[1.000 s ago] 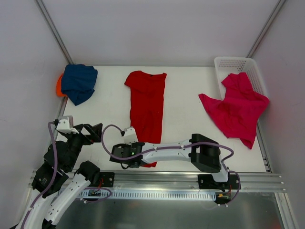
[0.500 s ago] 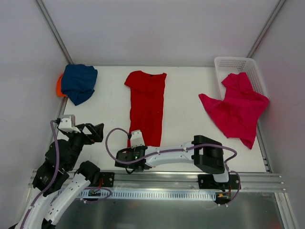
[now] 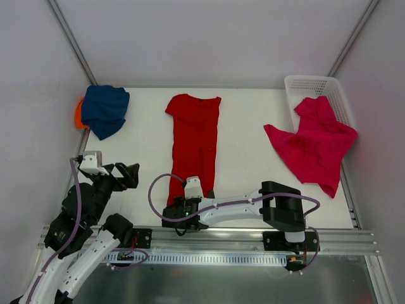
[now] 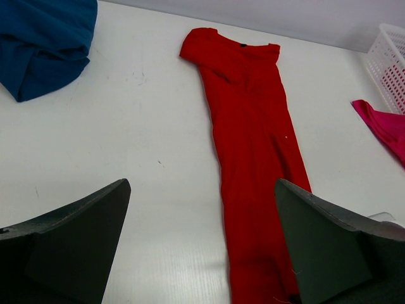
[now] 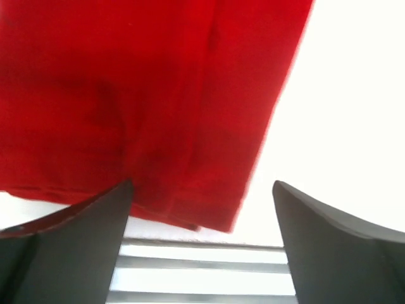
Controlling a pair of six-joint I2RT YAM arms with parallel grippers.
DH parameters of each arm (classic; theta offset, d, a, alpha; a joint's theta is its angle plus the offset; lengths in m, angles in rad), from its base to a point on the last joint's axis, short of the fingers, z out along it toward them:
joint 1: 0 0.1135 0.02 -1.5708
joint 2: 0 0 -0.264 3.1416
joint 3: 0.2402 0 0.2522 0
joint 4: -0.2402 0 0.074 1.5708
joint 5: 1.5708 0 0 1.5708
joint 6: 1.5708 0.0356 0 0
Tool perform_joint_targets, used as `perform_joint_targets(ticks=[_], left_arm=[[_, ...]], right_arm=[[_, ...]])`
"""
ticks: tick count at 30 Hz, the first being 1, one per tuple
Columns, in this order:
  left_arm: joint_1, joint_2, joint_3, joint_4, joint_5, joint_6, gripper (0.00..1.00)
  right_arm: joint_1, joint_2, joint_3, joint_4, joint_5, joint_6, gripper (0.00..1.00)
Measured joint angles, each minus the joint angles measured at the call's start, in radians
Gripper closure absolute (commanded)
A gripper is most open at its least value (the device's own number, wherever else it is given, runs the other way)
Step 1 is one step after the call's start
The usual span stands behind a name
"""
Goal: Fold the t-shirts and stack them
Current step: Grab the bottom of the folded rectangular tshirt with both arms
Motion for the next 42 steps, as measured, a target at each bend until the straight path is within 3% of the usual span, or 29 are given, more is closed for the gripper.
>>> perform_joint_targets(ticks=[6, 10, 14, 17, 20, 22, 24, 30, 36, 42], left_arm=[[0.0, 0.082, 0.0, 0.021, 0.096, -0.01, 0.01], [0.0, 0.314, 0.012, 0.05, 0.312, -0.06, 0.01], [0.0, 0.484, -0.082, 0.159, 0.555, -0.132, 0.01], [0.0, 0.403, -0.245, 0.289, 0.641, -0.262, 0.01], [0.0, 0.228, -0.487, 0.579, 0.684, -0.474, 0.03], [0.001, 0.201, -0.616, 0.784, 0.687, -0.61, 0.04], [0.006, 0.233, -0.672, 0.861, 0.691, -0.652, 0.04], [0.006, 0.476, -0.418, 0.532, 0.6, -0.477, 0.03], [-0.019, 0.551, -0.352, 0.281, 0.459, -0.462, 0.01], [-0.14, 0.628, -0.352, 0.108, 0.328, -0.552, 0.01]], right_arm=[[0.034, -0.056, 0.024, -0.16, 0.077, 0.055, 0.01], [0.049, -0.204, -0.018, -0.222, 0.128, 0.097, 0.01], [0.05, -0.451, -0.191, -0.211, 0.166, 0.133, 0.01], [0.048, -0.62, -0.336, -0.204, 0.188, 0.152, 0.0], [0.048, -0.751, -0.457, -0.179, 0.204, 0.153, 0.01], [0.048, -0.797, -0.488, -0.171, 0.216, 0.145, 0.01], [0.045, -0.816, -0.491, -0.152, 0.229, 0.126, 0.01], [-0.032, -0.835, -0.529, -0.019, 0.203, 0.042, 0.01], [-0.371, -0.904, -0.847, 0.48, -0.132, -0.16, 0.02], [-0.499, -0.764, -0.875, 0.745, -0.388, -0.236, 0.02]])
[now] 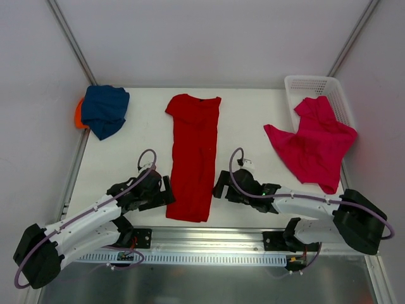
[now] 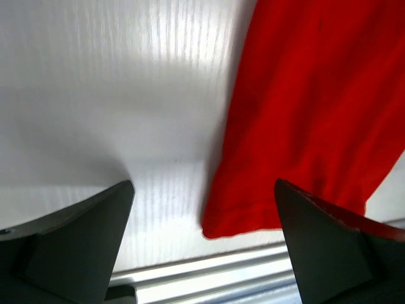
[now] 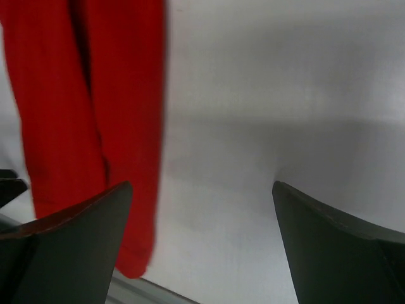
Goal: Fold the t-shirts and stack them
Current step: Grab the bottom of the folded rectangular tshirt with both arms
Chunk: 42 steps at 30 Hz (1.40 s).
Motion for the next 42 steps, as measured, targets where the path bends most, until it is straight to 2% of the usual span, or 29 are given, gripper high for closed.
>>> perform_joint_targets(ticks=[4, 7, 12, 17, 25, 31, 39, 42], left_arm=[[-0.069, 0.038, 0.018, -0.018, -0.052, -0.053, 0.01], [-0.081, 0.034, 0.015, -0.019, -0.068, -0.079, 0.01], [-0.084, 0.011, 0.002, -0.008, -0.069, -0.103, 0.01], [-0.085, -0.025, -0.017, 0.005, -0.065, -0.111, 0.01], [-0.086, -0.057, -0.043, 0.051, -0.046, -0.129, 0.02], [-0.087, -0.063, -0.051, 0.069, -0.039, -0.132, 0.02], [-0.087, -0.063, -0.06, 0.092, -0.034, -0.137, 0.04], [-0.092, -0.065, -0.066, 0.108, -0.028, -0.143, 0.05]], right_arm=[[-0.017, 0.132, 0.016, 0.243, -0.135, 0.007, 0.03], [-0.016, 0.224, 0.02, 0.411, -0.219, 0.035, 0.05], [0.008, 0.323, 0.043, 0.544, -0.279, 0.089, 0.09], [0.087, 0.313, 0.061, 0.486, -0.214, 0.113, 0.09], [0.296, 0.137, 0.025, 0.195, -0.018, 0.184, 0.12], [0.327, 0.072, -0.066, 0.25, 0.051, 0.278, 0.16], [0.327, 0.167, -0.029, 0.332, 0.085, 0.302, 0.2], [0.327, 0.193, -0.011, 0.334, 0.087, 0.301, 0.29]])
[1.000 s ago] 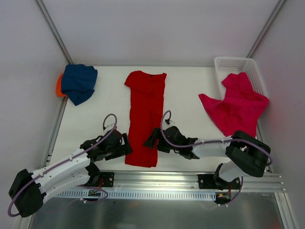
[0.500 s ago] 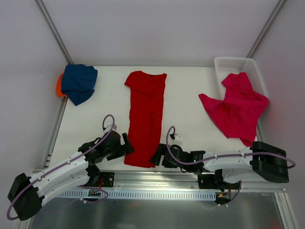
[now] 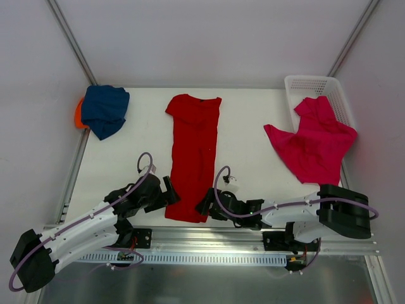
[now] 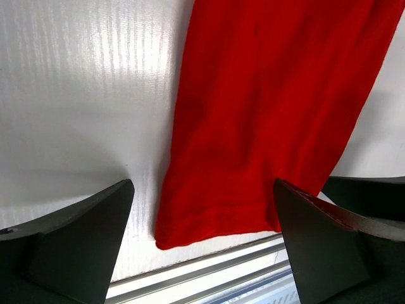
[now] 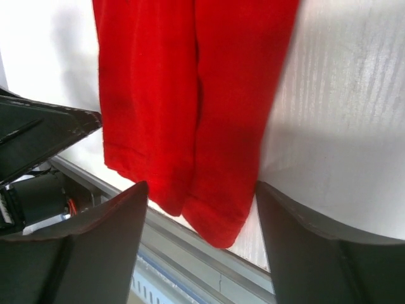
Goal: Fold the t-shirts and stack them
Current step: Grab the bottom of the folded rectangular tshirt with both arms
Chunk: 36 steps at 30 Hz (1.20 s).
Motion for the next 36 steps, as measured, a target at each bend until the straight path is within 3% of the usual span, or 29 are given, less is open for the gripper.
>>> perform_joint_targets(ticks=[5, 11, 21, 24, 25, 27, 28, 32, 36], left_arm=[[-0.001, 0.0, -0.01, 0.025, 0.008, -0.011, 0.16], [-0.001, 0.002, -0.021, 0.034, 0.013, -0.014, 0.33], [-0.001, 0.016, -0.029, 0.052, 0.023, -0.013, 0.42], [-0.002, 0.018, -0.037, 0.06, 0.031, -0.016, 0.56], [-0.002, 0.018, -0.041, 0.064, 0.034, -0.018, 0.72], [-0.006, 0.025, -0.051, 0.063, 0.038, -0.019, 0.87], [-0.008, 0.03, -0.056, 0.067, 0.045, -0.02, 1.0], [-0.008, 0.039, -0.061, 0.078, 0.06, -0.018, 1.0], [-0.01, 0.048, -0.061, 0.089, 0.069, -0.018, 1.0]], right_arm=[[0.0, 0.02, 0.001, -0.012, 0.001, 0.002, 0.57], [-0.001, 0.035, -0.005, -0.025, 0.002, 0.01, 0.77], [-0.001, 0.053, -0.006, -0.01, 0.003, 0.026, 0.83], [-0.001, 0.061, -0.005, -0.005, 0.003, 0.028, 0.87], [-0.001, 0.064, -0.004, -0.002, 0.003, 0.028, 0.88], [-0.001, 0.07, -0.003, 0.003, 0.003, 0.029, 0.91], [-0.001, 0.071, -0.002, 0.004, 0.003, 0.029, 0.92], [-0.001, 0.074, -0.003, 0.008, 0.003, 0.032, 0.99], [-0.001, 0.074, -0.005, 0.01, 0.003, 0.036, 1.0]])
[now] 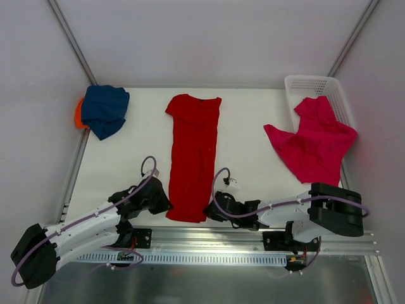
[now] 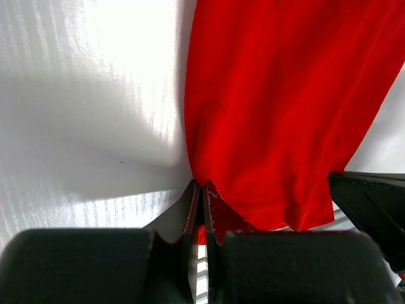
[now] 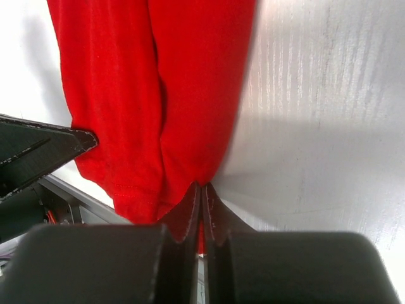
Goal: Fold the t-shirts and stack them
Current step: Grab the bottom of the folded rectangular tshirt with both arms
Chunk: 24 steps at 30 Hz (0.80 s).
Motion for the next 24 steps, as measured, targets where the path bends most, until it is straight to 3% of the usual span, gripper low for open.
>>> perform_joint_targets(ticks=[6, 16, 24], left_arm=[[-0.011, -0.002, 0.0, 0.002, 0.03, 0.003, 1.0], [-0.077, -0.101, -0.056, -0.007, 0.128, -0.031, 1.0], [-0.114, -0.137, -0.055, -0.021, 0.182, -0.069, 1.0]], right_arm=[[0.009, -0.081, -0.064, -0.014, 0.002, 0.022, 1.0], [0.15, -0.229, -0.073, -0.28, 0.084, 0.098, 1.0], [0.181, -0.266, -0.037, -0.455, 0.122, 0.121, 1.0]])
